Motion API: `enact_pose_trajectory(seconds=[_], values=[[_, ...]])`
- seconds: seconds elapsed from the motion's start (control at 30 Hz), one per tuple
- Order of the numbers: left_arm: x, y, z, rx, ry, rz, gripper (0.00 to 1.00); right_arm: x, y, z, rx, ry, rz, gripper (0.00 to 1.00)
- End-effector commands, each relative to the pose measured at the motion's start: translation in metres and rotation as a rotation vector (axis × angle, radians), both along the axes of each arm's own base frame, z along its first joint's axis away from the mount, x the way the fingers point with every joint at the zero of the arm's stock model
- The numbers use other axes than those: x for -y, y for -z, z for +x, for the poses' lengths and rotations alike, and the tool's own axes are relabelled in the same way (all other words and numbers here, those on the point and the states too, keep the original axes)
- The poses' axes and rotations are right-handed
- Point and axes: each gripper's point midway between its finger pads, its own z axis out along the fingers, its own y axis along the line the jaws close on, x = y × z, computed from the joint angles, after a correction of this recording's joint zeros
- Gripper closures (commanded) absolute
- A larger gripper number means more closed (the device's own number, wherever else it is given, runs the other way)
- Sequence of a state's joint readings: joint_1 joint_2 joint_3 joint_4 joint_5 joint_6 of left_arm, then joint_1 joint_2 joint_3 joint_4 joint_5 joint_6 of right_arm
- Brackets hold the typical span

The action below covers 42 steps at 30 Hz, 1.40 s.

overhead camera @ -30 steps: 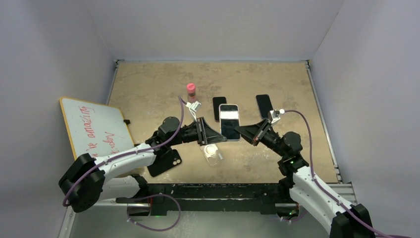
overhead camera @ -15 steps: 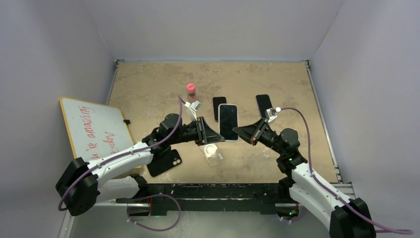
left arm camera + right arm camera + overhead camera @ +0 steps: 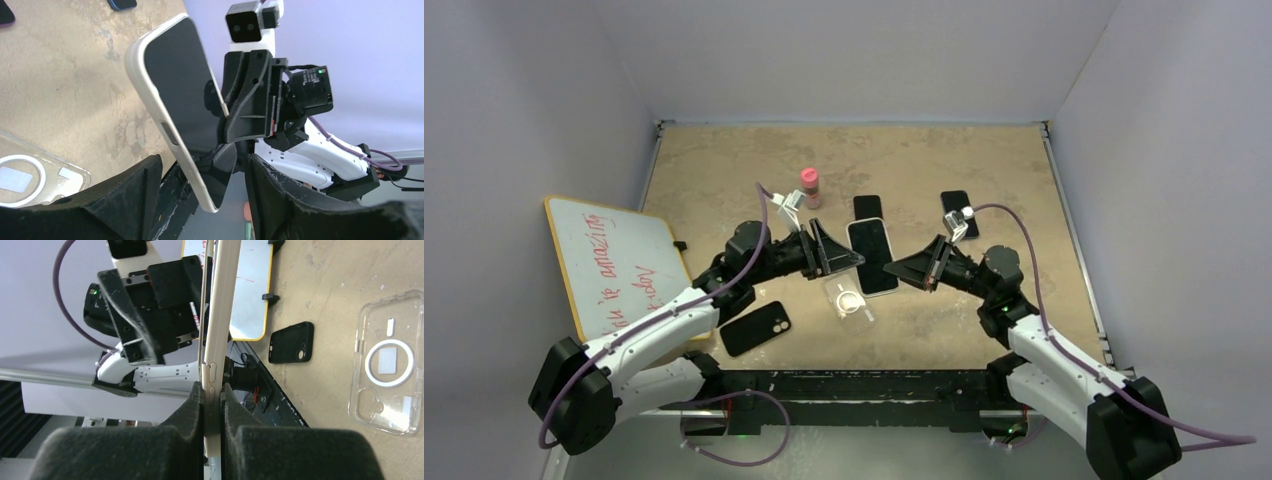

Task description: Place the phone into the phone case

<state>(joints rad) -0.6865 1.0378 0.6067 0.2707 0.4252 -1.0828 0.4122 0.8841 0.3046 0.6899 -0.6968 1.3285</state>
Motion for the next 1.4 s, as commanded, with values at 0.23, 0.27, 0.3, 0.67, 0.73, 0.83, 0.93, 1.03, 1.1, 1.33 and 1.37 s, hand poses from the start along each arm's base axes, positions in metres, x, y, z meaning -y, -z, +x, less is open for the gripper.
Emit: enact_pose_trajectory(seconds=[0.23,0.27,0.3,0.67,0.73,0.83,0.93,1.03,1.1,1.33,1.37], values=[[0.011,0.005,0.001,-0.006,0.048,-0.070,0.39,-0.014,-0.045,-0.013,0.190,-0.103,0.075,1.00],[0.013,0.004,0.001,-0.010,0.056,-0.079,0.40,-0.014,-0.045,-0.014,0.194,-0.112,0.083,1.00],[0.015,0.004,0.001,-0.012,0.065,-0.083,0.42,-0.015,-0.046,-0.014,0.197,-0.121,0.088,1.00],[0.017,0.001,0.005,-0.001,0.053,-0.113,1.00,-0.014,-0.017,-0.020,0.152,-0.135,0.020,0.44],[0.016,-0.002,0.007,0.008,0.044,-0.120,1.00,-0.012,-0.008,-0.023,0.151,-0.140,-0.002,0.37],[0.017,-0.009,0.007,0.028,0.046,-0.142,1.00,-0.010,0.010,-0.027,0.125,-0.145,-0.045,0.33],[0.017,-0.016,0.006,0.048,0.051,-0.166,1.00,-0.009,0.011,-0.032,0.121,-0.153,-0.029,0.32],[0.016,-0.021,0.004,0.054,0.055,-0.191,1.00,-0.009,0.013,-0.030,0.116,-0.146,-0.034,0.32],[0.016,-0.023,0.003,0.052,0.058,-0.201,1.00,-0.009,0.013,-0.029,0.114,-0.145,-0.032,0.31],[0.013,-0.021,0.005,0.057,0.035,-0.200,1.00,-0.010,0.007,-0.028,0.107,-0.142,-0.005,0.55],[0.012,-0.019,0.006,0.053,0.025,-0.196,1.00,-0.010,0.007,-0.028,0.097,-0.138,-0.004,0.59]])
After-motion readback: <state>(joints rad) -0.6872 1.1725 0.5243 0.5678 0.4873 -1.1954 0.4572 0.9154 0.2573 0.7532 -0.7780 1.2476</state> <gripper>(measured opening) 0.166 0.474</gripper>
